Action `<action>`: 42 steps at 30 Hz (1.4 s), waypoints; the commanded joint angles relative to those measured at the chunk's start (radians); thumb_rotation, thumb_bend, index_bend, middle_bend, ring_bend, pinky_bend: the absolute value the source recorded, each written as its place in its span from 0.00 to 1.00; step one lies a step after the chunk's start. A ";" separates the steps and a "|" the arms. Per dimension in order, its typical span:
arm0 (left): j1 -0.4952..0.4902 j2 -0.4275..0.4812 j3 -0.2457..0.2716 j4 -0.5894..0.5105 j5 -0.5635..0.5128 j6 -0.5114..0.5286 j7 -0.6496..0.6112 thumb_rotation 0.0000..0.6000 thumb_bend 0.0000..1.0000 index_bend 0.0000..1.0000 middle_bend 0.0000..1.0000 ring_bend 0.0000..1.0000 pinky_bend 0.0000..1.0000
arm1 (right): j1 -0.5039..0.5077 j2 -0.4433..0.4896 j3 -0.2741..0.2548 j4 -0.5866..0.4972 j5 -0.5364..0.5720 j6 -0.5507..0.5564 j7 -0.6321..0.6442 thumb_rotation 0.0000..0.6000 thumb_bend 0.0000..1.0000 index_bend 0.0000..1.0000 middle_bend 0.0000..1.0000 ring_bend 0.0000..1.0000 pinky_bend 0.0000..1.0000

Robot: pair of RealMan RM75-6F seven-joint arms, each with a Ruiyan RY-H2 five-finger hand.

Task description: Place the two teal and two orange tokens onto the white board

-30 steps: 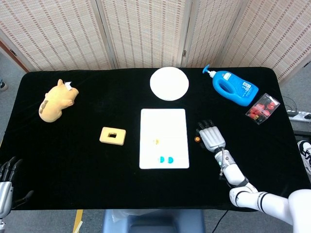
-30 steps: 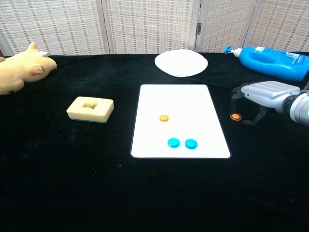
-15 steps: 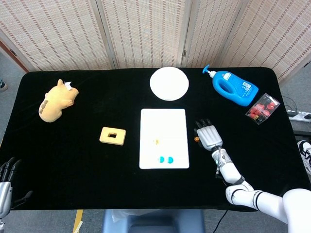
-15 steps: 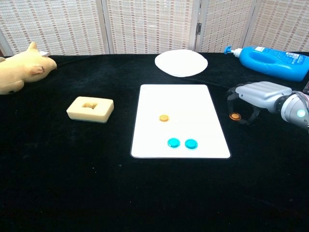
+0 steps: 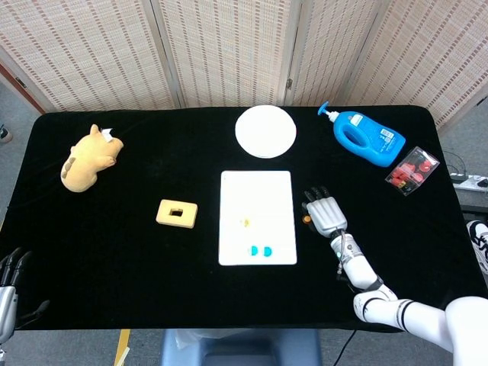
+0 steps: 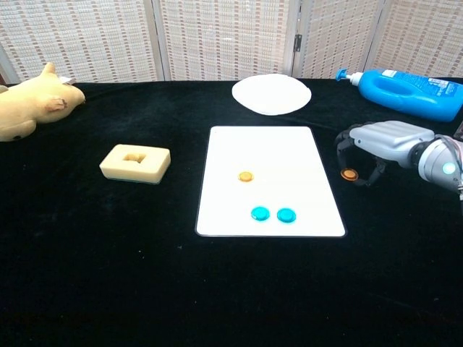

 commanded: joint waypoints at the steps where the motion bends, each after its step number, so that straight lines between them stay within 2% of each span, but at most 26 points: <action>1: 0.000 0.001 -0.001 -0.002 0.001 0.002 0.001 1.00 0.21 0.00 0.00 0.01 0.00 | -0.009 0.049 0.001 -0.071 -0.030 0.032 -0.004 1.00 0.42 0.49 0.17 0.05 0.00; 6: 0.000 0.005 -0.001 -0.008 0.007 0.009 0.003 1.00 0.21 0.00 0.00 0.01 0.00 | 0.003 0.088 0.021 -0.184 -0.037 0.041 -0.015 1.00 0.42 0.49 0.17 0.05 0.00; 11: 0.004 0.008 0.000 -0.009 0.008 0.013 0.003 1.00 0.21 0.00 0.00 0.01 0.00 | 0.047 0.053 0.038 -0.215 -0.006 0.025 -0.086 1.00 0.42 0.49 0.17 0.04 0.00; 25: 0.013 0.003 0.002 0.014 -0.005 0.013 -0.020 1.00 0.21 0.00 0.00 0.01 0.00 | 0.148 -0.068 0.060 -0.159 0.130 0.005 -0.251 1.00 0.42 0.49 0.16 0.04 0.00; 34: 0.017 -0.001 0.002 0.030 -0.011 0.010 -0.033 1.00 0.21 0.00 0.00 0.01 0.00 | 0.180 -0.108 0.055 -0.123 0.162 0.002 -0.281 1.00 0.42 0.49 0.16 0.04 0.00; 42: 0.016 -0.004 0.000 0.035 -0.013 0.005 -0.036 1.00 0.21 0.00 0.00 0.01 0.00 | 0.192 -0.122 0.047 -0.105 0.163 0.002 -0.279 1.00 0.42 0.45 0.16 0.04 0.00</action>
